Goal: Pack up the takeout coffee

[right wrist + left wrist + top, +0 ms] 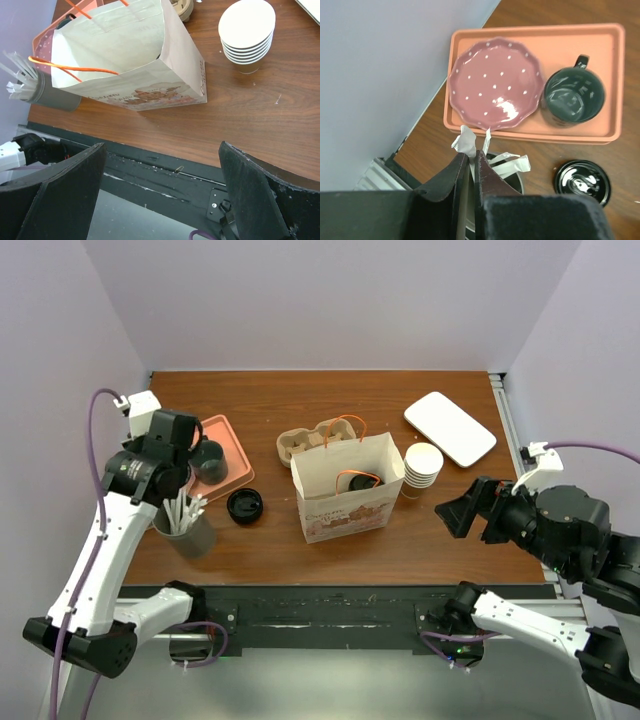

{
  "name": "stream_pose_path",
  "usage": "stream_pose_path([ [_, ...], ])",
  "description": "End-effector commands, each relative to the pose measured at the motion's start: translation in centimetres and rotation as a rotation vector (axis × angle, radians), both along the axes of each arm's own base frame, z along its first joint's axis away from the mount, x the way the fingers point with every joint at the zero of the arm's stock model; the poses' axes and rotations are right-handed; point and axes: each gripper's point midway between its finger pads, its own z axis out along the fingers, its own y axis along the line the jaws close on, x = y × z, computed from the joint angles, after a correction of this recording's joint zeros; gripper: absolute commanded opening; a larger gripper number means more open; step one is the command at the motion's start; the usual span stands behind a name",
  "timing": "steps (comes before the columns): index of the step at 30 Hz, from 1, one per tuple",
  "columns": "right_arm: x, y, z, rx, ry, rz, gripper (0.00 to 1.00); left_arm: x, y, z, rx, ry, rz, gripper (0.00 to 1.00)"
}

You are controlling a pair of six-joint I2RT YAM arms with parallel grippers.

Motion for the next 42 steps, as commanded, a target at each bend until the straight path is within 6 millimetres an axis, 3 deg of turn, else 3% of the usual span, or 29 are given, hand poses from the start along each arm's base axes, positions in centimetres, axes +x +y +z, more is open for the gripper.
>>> stream_pose_path([
  [1, 0.6, 1.0, 1.6, 0.008, -0.03, 0.029, 0.99, -0.8, 0.4, 3.7, -0.015, -0.076, -0.006, 0.0],
  [7, 1.2, 1.5, 2.6, -0.016, -0.041, 0.04, 0.99, -1.0, 0.7, 10.7, -0.023, -0.238, -0.036, 0.0],
  [10, 1.3, 1.5, 4.0, -0.004, -0.068, 0.039, 0.99, -1.2, -0.1, 16.2, -0.07, -0.386, -0.112, 0.0],
  [13, 1.7, 1.9, 5.4, 0.004, -0.083, 0.04, 0.99, -0.9, -1.6, 19.1, -0.135, -0.482, -0.2, 0.0],
  [16, 2.1, 2.3, 6.1, -0.001, -0.09, 0.044, 0.99, -0.3, -4.4, 21.2, -0.247, -0.59, -0.34, 0.0],
  [19, 2.5, 2.6, 6.4, -0.014, -0.095, 0.048, 0.99, 0.2, -8.5, 23.1, -0.382, -0.667, -0.533, 0.0],
  [20, 2.6, 2.7, 6.5, -0.016, -0.099, 0.049, 0.99, 0.4, -11.0, 23.3, -0.454, -0.653, -0.644, 0.0],
  [24, 2.8, 2.7, 7.0, -0.018, -0.116, 0.048, 0.99, 0.2, -17.8, 24.9, -0.7, -0.654, -0.943, 0.0],
  [25, 2.9, 2.7, 7.0, -0.022, -0.119, 0.044, 0.99, 0.5, -19.1, 23.9, -0.776, -0.621, -0.971, 0.0],
  [27, 2.9, 2.5, 7.0, -0.023, -0.122, 0.038, 0.99, -0.1, -21.1, 24.8, -0.849, -0.643, -1.084, 0.0],
  [28, 2.9, 2.5, 7.1, -0.021, -0.126, 0.037, 0.99, 0.2, -21.8, 23.9, -0.886, -0.619, -1.099, 0.0],
  [31, 2.9, 2.3, 6.7, -0.019, -0.124, 0.031, 0.99, 0.5, -22.5, 24.2, -0.886, -0.643, -1.147, 0.0],
  [35, 2.8, 2.2, 6.4, -0.006, -0.126, 0.022, 0.99, 1.4, -24.4, 22.6, -0.888, -0.586, -1.186, 0.0],
  [37, 2.8, 2.1, 6.2, -0.001, -0.122, 0.015, 0.99, 0.9, -26.3, 20.5, -0.899, -0.534, -1.204, 0.0],
  [39, 2.7, 2.0, 6.5, 0.015, -0.125, 0.008, 0.99, 0.8, -27.2, 19.5, -0.9, -0.527, -1.198, 0.0],
  [42, 2.6, 1.8, 6.5, 0.028, -0.126, 0.001, 0.99, 1.1, -27.9, 15.9, -0.883, -0.453, -1.17, 0.0],
])
